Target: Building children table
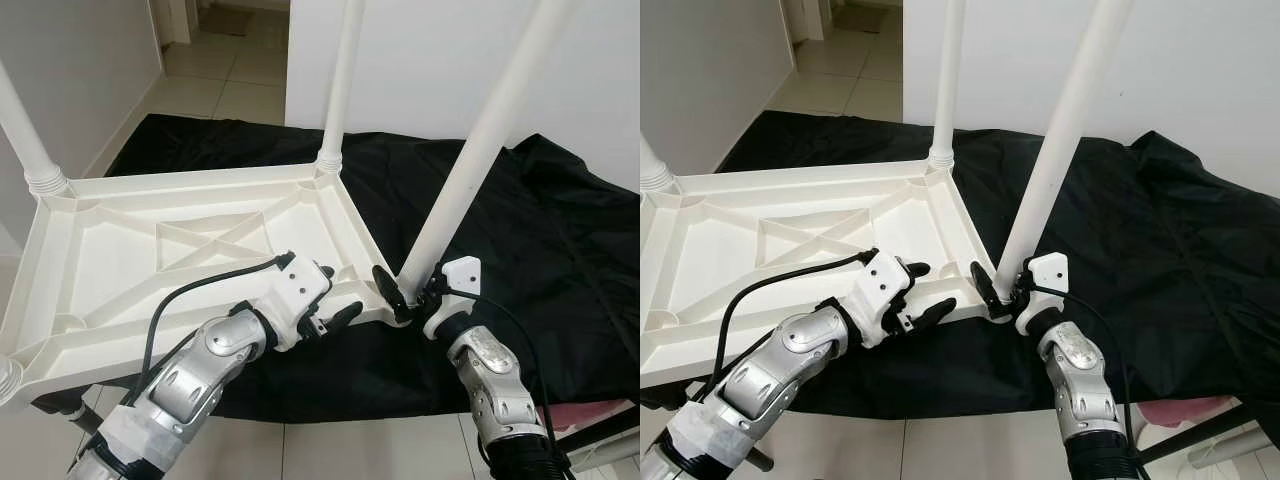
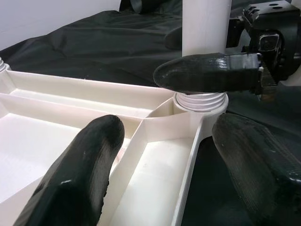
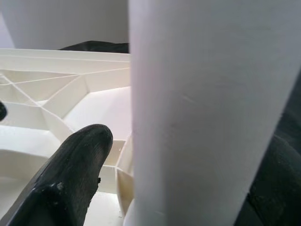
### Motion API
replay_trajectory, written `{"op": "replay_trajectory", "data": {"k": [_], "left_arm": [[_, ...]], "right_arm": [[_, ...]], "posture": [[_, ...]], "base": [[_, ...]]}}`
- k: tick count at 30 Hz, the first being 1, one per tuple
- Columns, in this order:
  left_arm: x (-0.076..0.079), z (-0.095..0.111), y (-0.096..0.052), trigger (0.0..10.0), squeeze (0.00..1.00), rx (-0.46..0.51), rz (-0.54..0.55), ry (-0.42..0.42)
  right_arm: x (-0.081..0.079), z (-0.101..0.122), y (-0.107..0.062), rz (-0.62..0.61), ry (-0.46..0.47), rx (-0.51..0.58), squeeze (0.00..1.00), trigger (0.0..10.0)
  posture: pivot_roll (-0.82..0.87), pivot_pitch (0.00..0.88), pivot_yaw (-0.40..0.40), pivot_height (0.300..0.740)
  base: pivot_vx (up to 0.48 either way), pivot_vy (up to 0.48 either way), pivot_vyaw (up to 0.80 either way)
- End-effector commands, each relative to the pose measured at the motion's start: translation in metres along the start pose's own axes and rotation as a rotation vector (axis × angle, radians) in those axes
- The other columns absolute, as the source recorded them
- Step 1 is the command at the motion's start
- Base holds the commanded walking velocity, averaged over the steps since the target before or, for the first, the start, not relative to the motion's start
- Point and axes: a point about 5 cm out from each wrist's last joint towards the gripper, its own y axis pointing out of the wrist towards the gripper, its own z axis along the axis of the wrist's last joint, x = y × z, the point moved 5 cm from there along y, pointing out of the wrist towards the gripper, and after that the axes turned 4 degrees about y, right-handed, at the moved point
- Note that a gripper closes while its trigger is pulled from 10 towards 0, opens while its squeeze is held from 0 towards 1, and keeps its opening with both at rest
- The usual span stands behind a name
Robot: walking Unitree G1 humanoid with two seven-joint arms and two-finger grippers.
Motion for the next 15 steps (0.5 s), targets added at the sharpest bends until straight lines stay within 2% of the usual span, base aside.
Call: {"op": "replay_trajectory", "data": {"k": [1, 10, 11, 12, 13, 14, 15], "left_arm": [[0.011, 0.001, -0.001, 10.0, 0.00, 0.004, -0.096, -0.006], [0.023, 0.003, 0.002, 10.0, 0.00, 0.013, -0.129, -0.015], [0.025, 0.003, 0.002, 10.0, 0.00, 0.015, -0.133, -0.016], [0.025, 0.003, 0.002, 10.0, 0.00, 0.015, -0.133, -0.016], [0.027, 0.004, 0.004, 10.0, 0.00, 0.019, -0.137, -0.017], [0.027, 0.004, 0.004, 10.0, 0.00, 0.019, -0.137, -0.017], [0.027, 0.004, 0.004, 10.0, 0.00, 0.021, -0.137, -0.018]], "right_arm": [[-0.002, 0.000, 0.002, 0.049, -0.014, -0.006, 0.00, 10.0], [0.000, 0.001, 0.008, 0.148, -0.074, -0.040, 0.00, 10.0], [0.001, 0.000, 0.009, 0.161, -0.085, -0.048, 0.00, 7.3], [0.001, 0.000, 0.009, 0.161, -0.085, -0.048, 0.00, 7.3], [0.003, -0.001, 0.010, 0.174, -0.100, -0.065, 0.00, 0.9], [0.003, -0.001, 0.010, 0.174, -0.100, -0.065, 0.00, 0.9], [0.006, -0.003, 0.009, 0.175, -0.102, -0.078, 0.00, 0.0]], "posture": [[0.02, 0.000, -0.074, 0.740], [0.02, 0.000, -0.077, 0.740], [0.02, 0.000, -0.078, 0.740], [0.02, 0.000, -0.078, 0.740], [0.02, 0.000, -0.084, 0.740], [0.02, 0.000, -0.084, 0.740], [0.02, 0.000, -0.086, 0.740]], "base": [[0.000, 0.000, 0.00], [0.000, 0.000, 0.00], [0.000, 0.000, 0.00], [0.000, 0.000, 0.00], [0.000, 0.000, 0.00], [0.000, 0.000, 0.00], [0.000, 0.000, 0.00]]}}
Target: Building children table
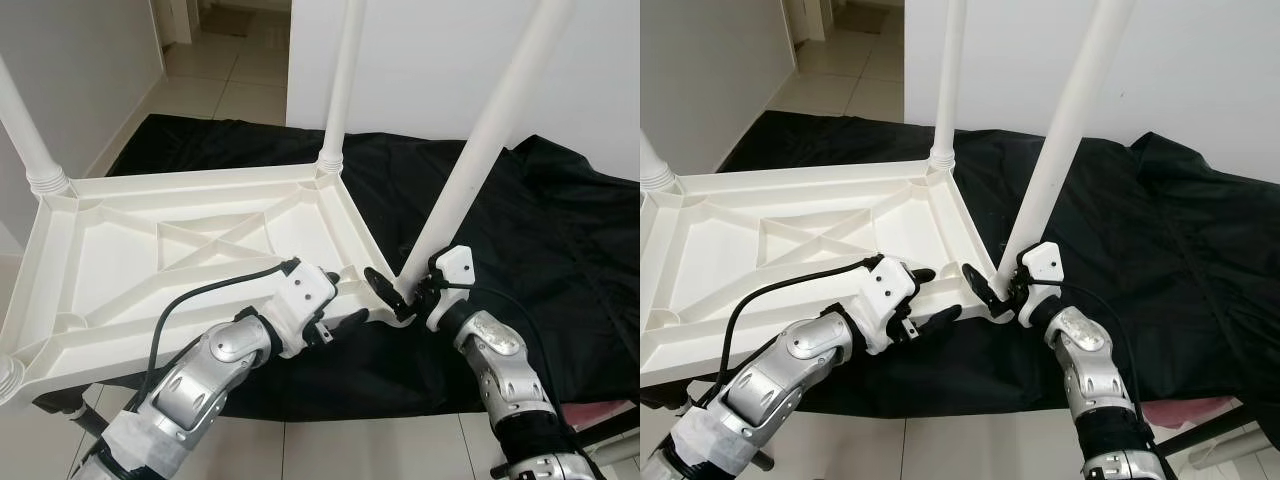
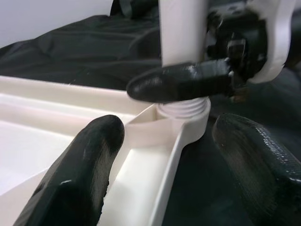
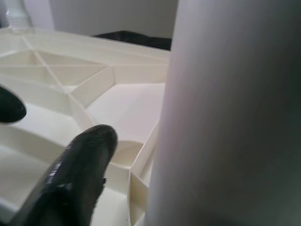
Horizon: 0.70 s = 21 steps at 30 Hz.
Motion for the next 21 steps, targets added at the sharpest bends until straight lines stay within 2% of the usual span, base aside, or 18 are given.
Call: {"op": "replay_trajectory", "data": {"k": [1, 13, 14, 15, 21], "left_arm": [[0.012, -0.002, 0.000, 10.0, 0.00, -0.009, -0.102, -0.002], [0.010, -0.002, 0.000, 10.0, 0.00, -0.010, -0.086, -0.004], [0.010, -0.002, 0.000, 10.0, 0.00, -0.011, -0.085, -0.004], [0.010, -0.002, -0.001, 10.0, 0.00, -0.011, -0.084, -0.005], [0.009, -0.002, -0.001, 10.0, 0.00, -0.014, -0.081, -0.004]], "right_arm": [[0.002, -0.005, -0.002, 0.007, -0.010, -0.024, 0.00, 0.0], [0.006, -0.012, -0.005, 0.003, 0.020, -0.039, 0.00, 0.0], [0.006, -0.013, -0.005, -0.001, 0.023, -0.040, 0.00, 3.3], [0.006, -0.014, -0.005, -0.006, 0.032, -0.038, 0.00, 10.0], [0.009, -0.015, -0.003, -0.101, 0.057, -0.037, 0.00, 10.0]], "posture": [[0.02, 0.000, -0.086, 0.740], [0.03, 0.000, -0.097, 0.740], [0.03, 0.000, -0.097, 0.740], [0.03, 0.000, -0.097, 0.740], [0.03, 0.000, -0.098, 0.740]], "base": [[0.000, 0.000, 0.00], [0.000, 0.000, 0.00], [0.000, 0.000, 0.00], [0.000, 0.000, 0.00], [0.000, 0.000, 0.00]]}}
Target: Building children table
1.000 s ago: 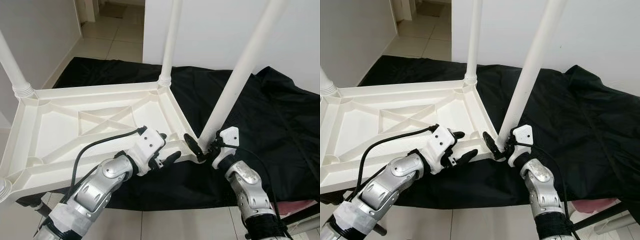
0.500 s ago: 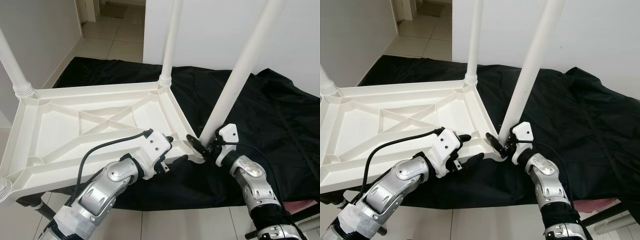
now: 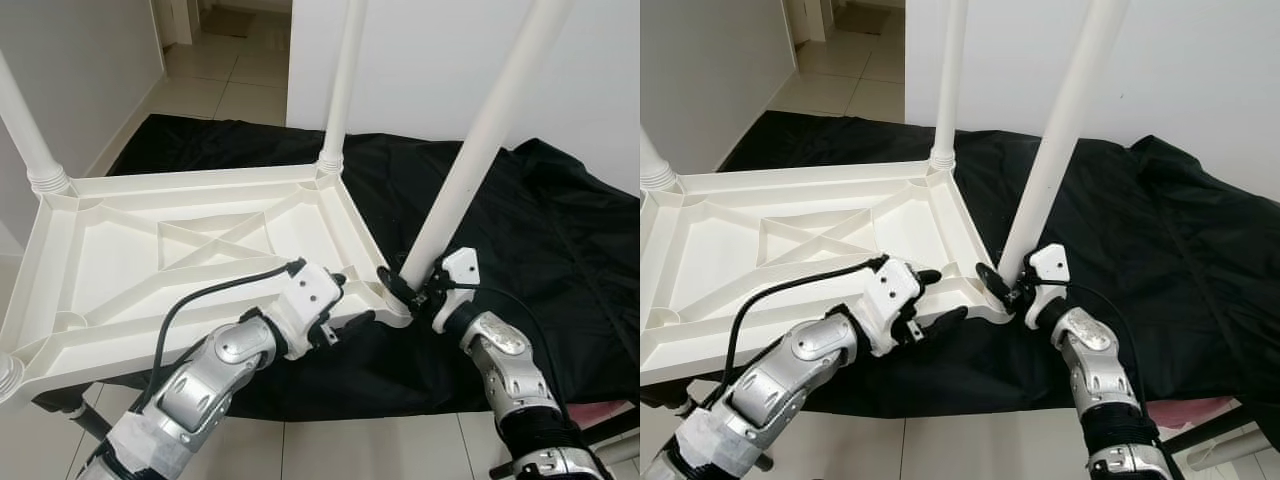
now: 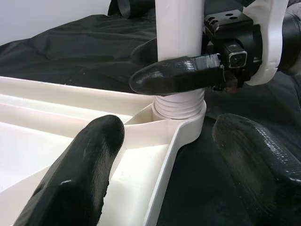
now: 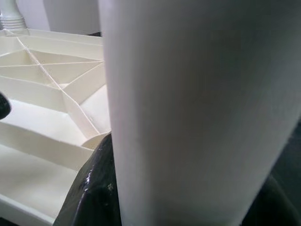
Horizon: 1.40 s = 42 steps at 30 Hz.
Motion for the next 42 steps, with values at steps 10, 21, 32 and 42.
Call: {"op": "replay_trajectory", "data": {"k": [10, 21, 32, 42], "left_arm": [[0.007, 0.001, -0.001, 10.0, 0.00, -0.002, -0.080, 0.009], [0.009, -0.001, -0.001, 10.0, 0.00, -0.006, -0.083, 0.010], [0.011, -0.002, 0.000, 10.0, 0.00, -0.009, -0.077, 0.017], [0.009, -0.003, 0.003, 10.0, 0.00, -0.018, -0.083, 0.037]], "right_arm": [[0.010, -0.004, 0.001, -0.281, 0.059, 0.000, 0.00, 10.0], [-0.001, -0.008, 0.000, -0.614, 0.178, 0.031, 0.00, 10.0], [-0.015, -0.005, 0.004, -0.626, 0.200, 0.043, 0.00, 10.0], [-0.018, -0.006, -0.001, -0.580, 0.184, 0.048, 1.00, 10.0]], "posture": [[0.03, 0.000, -0.101, 0.740], [0.04, 0.000, -0.114, 0.740], [0.03, 0.000, -0.106, 0.740], [0.03, 0.000, -0.097, 0.740]], "base": [[0.000, 0.000, 0.00], [0.000, 0.000, 0.00], [0.000, 0.000, 0.00], [0.000, 0.000, 0.00]]}}
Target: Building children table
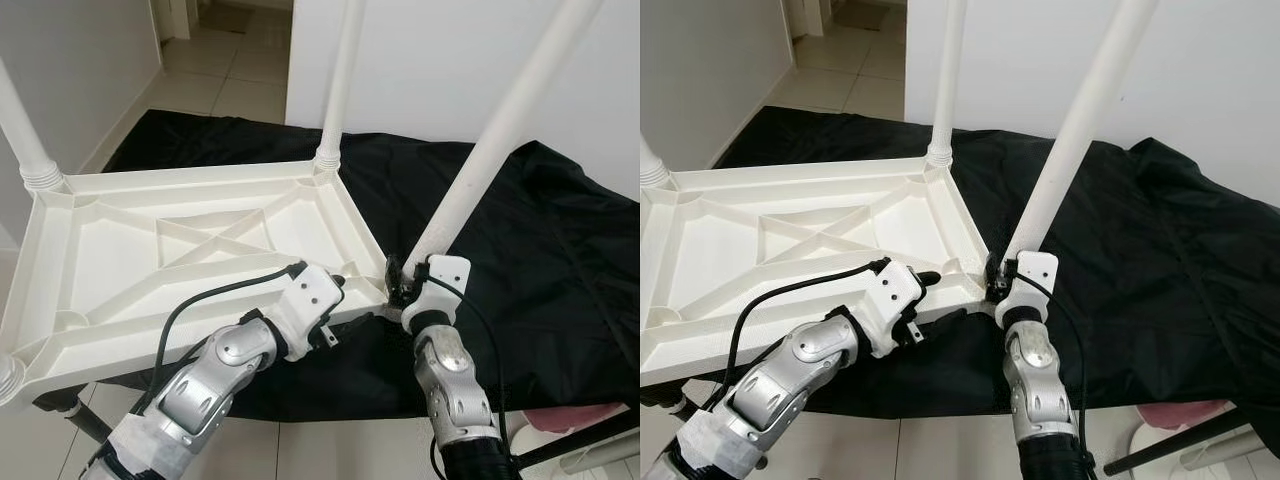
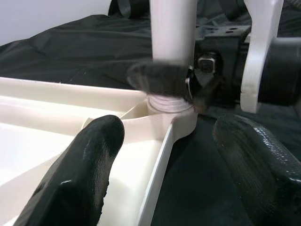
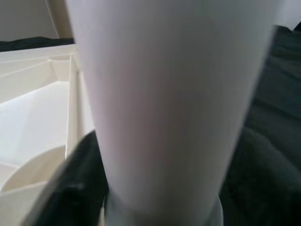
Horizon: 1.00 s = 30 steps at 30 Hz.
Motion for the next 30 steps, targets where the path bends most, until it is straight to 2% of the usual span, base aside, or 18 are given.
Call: {"op": "replay_trajectory", "data": {"k": [1, 7, 8, 14, 22, 30], "left_arm": [[0.007, -0.004, 0.002, 10.0, 0.00, -0.016, -0.087, 0.014], [0.002, -0.004, 0.003, 10.0, 0.00, -0.020, -0.068, 0.023], [0.001, -0.004, 0.003, 10.0, 0.00, -0.018, -0.063, 0.033], [-0.004, -0.008, 0.002, 10.0, 0.00, -0.022, -0.040, 0.060], [-0.006, -0.009, 0.003, 10.0, 0.00, -0.007, -0.028, 0.033], [-0.004, -0.014, 0.002, 10.0, 0.00, -0.028, -0.058, 0.076]], "right_arm": [[-0.002, 0.003, -0.004, 0.033, 0.008, 0.022, 1.00, 10.0], [0.000, 0.007, -0.007, 0.116, -0.046, 0.038, 1.00, 10.0], [0.002, 0.008, -0.007, 0.139, -0.049, 0.037, 0.00, 10.0], [0.010, 0.008, -0.008, 0.227, -0.064, 0.031, 0.00, 10.0], [0.004, 0.008, -0.011, 0.338, -0.065, 0.033, 0.00, 10.0], [0.003, 0.009, -0.012, 0.507, -0.088, 0.010, 0.00, 10.0]], "posture": [[0.02, 0.000, -0.096, 0.740], [0.02, 0.000, -0.097, 0.740], [0.03, 0.000, -0.100, 0.740], [0.03, 0.000, -0.108, 0.740], [0.02, 0.000, -0.085, 0.740], [0.02, 0.000, -0.065, 0.740]], "base": [[0.000, 0.000, 0.00], [0.000, 0.000, 0.00], [0.000, 0.000, 0.00], [0.000, 0.000, 0.00], [0.000, 0.000, 0.00], [0.000, 0.000, 0.00]]}}
